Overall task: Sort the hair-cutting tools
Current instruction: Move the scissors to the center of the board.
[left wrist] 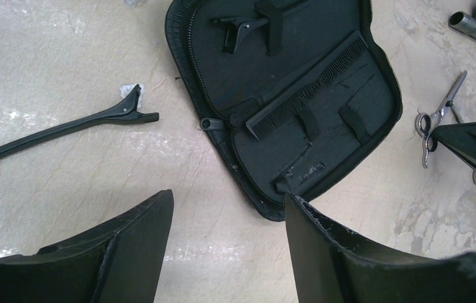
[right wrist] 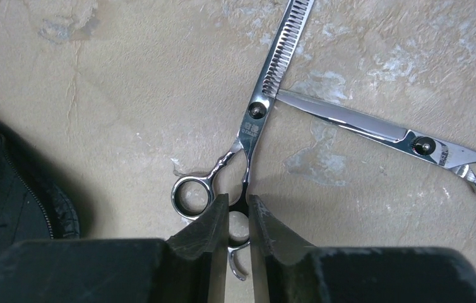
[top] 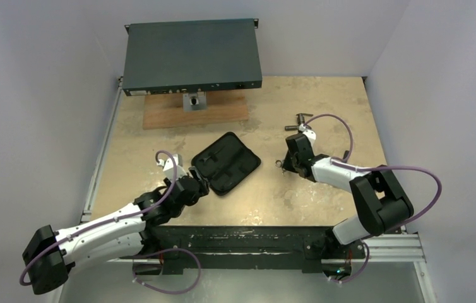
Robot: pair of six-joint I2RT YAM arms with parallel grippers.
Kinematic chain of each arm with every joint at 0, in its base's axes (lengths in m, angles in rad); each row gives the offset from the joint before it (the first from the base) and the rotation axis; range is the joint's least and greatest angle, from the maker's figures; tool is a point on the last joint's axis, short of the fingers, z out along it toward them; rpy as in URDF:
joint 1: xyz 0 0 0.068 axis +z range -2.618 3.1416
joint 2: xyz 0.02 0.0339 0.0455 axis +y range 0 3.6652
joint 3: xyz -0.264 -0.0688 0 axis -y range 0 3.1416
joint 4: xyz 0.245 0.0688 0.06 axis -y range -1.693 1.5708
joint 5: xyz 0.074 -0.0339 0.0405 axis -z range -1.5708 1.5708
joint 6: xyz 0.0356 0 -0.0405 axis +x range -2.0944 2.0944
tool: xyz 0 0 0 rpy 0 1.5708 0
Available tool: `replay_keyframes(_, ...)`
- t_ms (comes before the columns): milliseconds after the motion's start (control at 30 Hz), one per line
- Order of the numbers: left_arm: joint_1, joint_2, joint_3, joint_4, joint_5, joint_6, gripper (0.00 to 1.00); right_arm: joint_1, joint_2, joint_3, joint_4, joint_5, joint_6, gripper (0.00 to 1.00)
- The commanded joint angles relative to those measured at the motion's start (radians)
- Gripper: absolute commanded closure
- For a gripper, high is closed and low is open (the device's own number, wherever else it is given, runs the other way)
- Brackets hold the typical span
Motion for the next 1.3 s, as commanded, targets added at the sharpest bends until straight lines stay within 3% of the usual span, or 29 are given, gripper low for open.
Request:
replay_keyframes(0, 0.013, 0.035, 0.008, 0.083, 0.027, -0.004, 0.36, 0.016, 0.002, -0.008, -0.030, -0.037, 0.031, 0.88)
replay_keyframes(200, 0.025, 0.079, 0.012, 0.124, 0.059, 0.027, 0.36, 0.038, -0.041, -0.069, -0.023, -0.074, 0.087, 0.92)
replay_keyframes(700, 0.034, 0.160, 0.028, 0.163, 0.090, 0.048, 0.37, 0.119, -0.233, -0.189, -0.108, -0.109, 0.192, 0.92)
replay_keyframes(1000, 0.037, 0.167, 0.053, 0.148, 0.103, 0.069, 0.37, 0.120, -0.360, -0.045, -0.268, -0.023, 0.155, 0.65)
replay_keyframes(1267, 0.045, 0.182, 0.088, 0.147, 0.119, 0.080, 0.37, 0.020, -0.317, 0.012, -0.244, -0.040, 0.087, 0.63)
